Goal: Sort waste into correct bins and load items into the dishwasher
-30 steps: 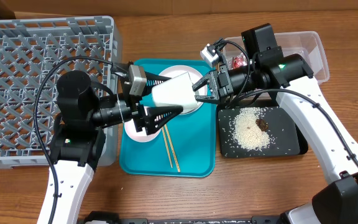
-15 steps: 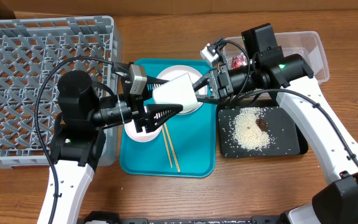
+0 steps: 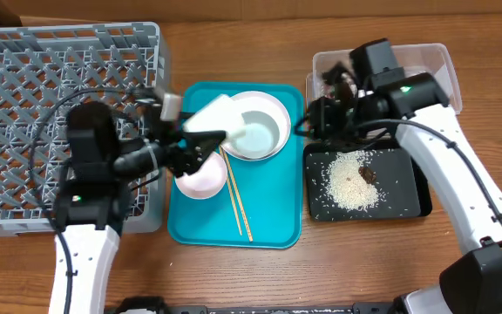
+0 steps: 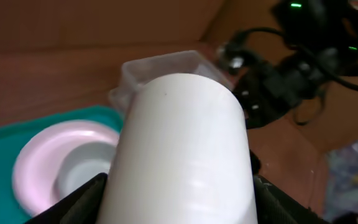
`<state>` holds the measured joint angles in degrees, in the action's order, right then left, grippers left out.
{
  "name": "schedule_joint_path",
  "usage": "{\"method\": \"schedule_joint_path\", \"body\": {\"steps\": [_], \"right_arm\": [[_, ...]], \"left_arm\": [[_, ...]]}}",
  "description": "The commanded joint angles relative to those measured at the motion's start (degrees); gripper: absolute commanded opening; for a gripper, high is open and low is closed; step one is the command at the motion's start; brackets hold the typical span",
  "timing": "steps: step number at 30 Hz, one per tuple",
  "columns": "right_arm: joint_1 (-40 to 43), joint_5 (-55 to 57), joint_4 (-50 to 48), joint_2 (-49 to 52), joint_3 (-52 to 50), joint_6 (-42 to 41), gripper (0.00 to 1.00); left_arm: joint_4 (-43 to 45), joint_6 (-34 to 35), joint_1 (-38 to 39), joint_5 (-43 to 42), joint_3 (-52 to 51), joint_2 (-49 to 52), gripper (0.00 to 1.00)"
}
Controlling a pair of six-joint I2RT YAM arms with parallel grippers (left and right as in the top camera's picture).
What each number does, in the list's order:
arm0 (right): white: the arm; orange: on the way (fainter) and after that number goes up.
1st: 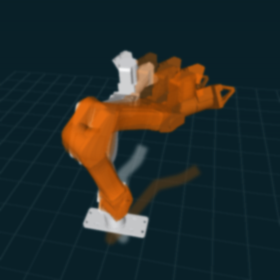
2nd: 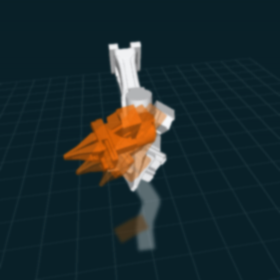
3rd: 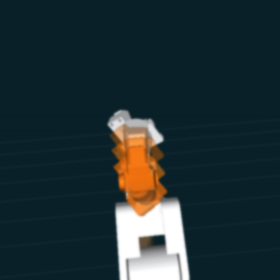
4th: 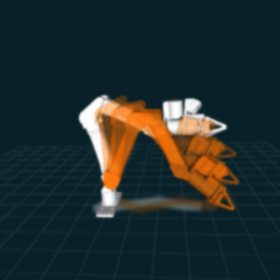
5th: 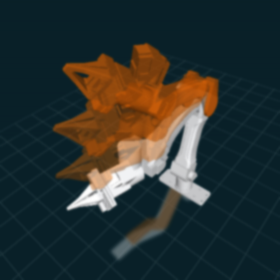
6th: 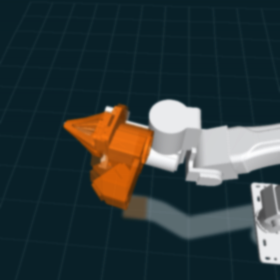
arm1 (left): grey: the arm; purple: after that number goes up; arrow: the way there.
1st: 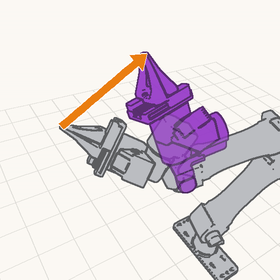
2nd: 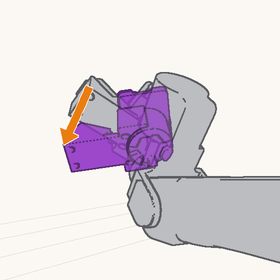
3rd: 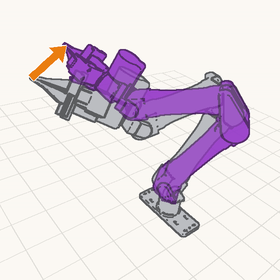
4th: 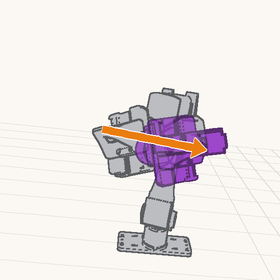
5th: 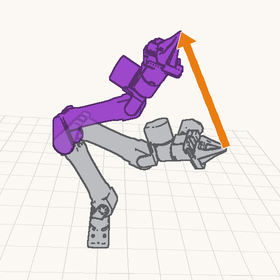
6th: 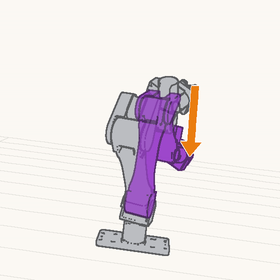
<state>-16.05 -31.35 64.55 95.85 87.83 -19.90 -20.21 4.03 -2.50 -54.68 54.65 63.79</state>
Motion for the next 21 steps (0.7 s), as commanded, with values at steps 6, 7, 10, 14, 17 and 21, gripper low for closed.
{"method": "schedule_joint_path", "body": {"steps": [6,7,10,14,17,21], "right_arm": [[9.84,22.36,7.45,-4.57,0.42,2.58,0.45],[10.73,22.67,8.11,-5.11,0.42,3.17,0.45],[14.45,22.82,10.51,-7.13,0.42,5.2,0.45],[18.91,22.77,12.87,-8.33,0.42,5.4,0.46],[20.7,22.77,13.77,-8.31,0.42,5.4,0.47],[20.68,22.75,13.79,-8.31,0.42,5.4,0.49]], "left_arm": [[-15.91,-1.51,-17.73,14.19,1.11,-0.22,0.28],[-16.79,-1.51,-19.32,14.97,1.16,-0.22,0.24],[-19.82,-1.46,-26.1,18.47,1.46,-0.22,0.1],[-22.38,1.36,-33.97,25.09,1.51,-0.2,0.04],[-24.52,5.6,-37.46,33.51,1.51,-0.15,0.04],[-26.36,6.1,-37.55,40.72,1.49,-0.09,0.04]]}}
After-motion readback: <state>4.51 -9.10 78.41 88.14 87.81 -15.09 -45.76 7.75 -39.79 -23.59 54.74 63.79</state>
